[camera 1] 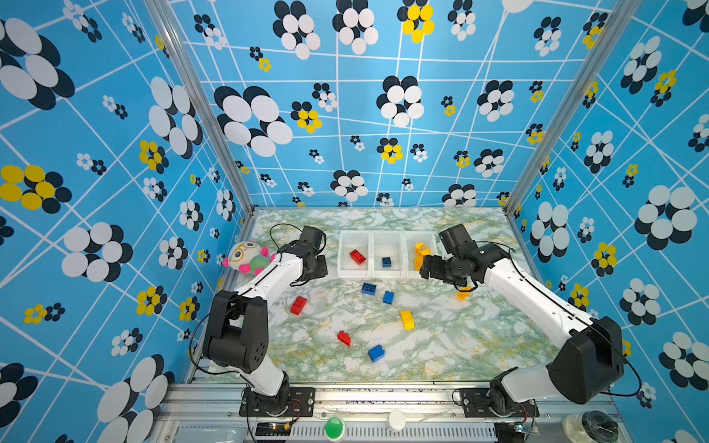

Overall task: Sort the legos into containers by color
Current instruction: Place the lego in the container.

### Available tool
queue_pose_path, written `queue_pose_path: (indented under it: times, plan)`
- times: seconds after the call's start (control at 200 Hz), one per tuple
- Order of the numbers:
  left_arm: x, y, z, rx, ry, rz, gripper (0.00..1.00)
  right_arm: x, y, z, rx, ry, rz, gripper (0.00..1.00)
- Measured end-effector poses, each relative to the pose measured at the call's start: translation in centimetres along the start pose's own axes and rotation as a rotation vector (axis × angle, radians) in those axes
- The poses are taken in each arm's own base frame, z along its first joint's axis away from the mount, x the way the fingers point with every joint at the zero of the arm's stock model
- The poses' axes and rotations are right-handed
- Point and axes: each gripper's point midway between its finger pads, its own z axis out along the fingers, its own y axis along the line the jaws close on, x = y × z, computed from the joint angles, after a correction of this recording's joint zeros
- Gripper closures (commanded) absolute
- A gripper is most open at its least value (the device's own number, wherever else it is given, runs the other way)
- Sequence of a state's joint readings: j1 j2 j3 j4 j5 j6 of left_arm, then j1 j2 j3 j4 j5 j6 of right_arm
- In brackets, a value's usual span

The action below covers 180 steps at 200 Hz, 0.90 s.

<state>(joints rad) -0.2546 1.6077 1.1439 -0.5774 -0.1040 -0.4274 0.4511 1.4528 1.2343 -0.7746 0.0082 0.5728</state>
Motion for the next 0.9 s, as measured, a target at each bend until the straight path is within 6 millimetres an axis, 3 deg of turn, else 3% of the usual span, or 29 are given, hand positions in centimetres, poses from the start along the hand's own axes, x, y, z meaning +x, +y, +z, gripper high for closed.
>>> queue_pose_path:
  times: [0.165,0.305,0.405,0.645,0.81,0.87,0.9]
  plan:
    - [-0.7,-3.0,-1.8,0.049,-0.036,0.055,0.67,0.3,-0.2,0.2,0.005,0.008,0.004,0.08]
    - [-3.1,-6.7,-3.7,0.11,-0.099,0.094,0.66,0.5,-0.3,0.3,0.008,0.012,0.011,0.08]
    - [-4.8,-9.2,-3.9,0.14,-0.125,0.117,0.66,0.4,-0.3,0.1,0.004,0.006,0.012,0.08]
    - [-5.9,-14.0,-0.3,0.153,-0.094,0.18,0.65,0.8,-0.5,0.0,0.004,0.007,0.016,0.08]
    - [-4.7,-14.2,3.1,0.11,-0.025,0.21,0.62,0.9,-0.5,0.1,0.002,0.011,0.016,0.08]
    - [-4.2,-13.9,4.0,0.088,-0.004,0.218,0.58,1.0,-0.5,0.1,0.0,0.013,0.015,0.08]
    - [-4.0,-13.7,4.2,0.079,0.003,0.222,0.5,1.0,-0.5,0.1,0.0,0.014,0.015,0.08]
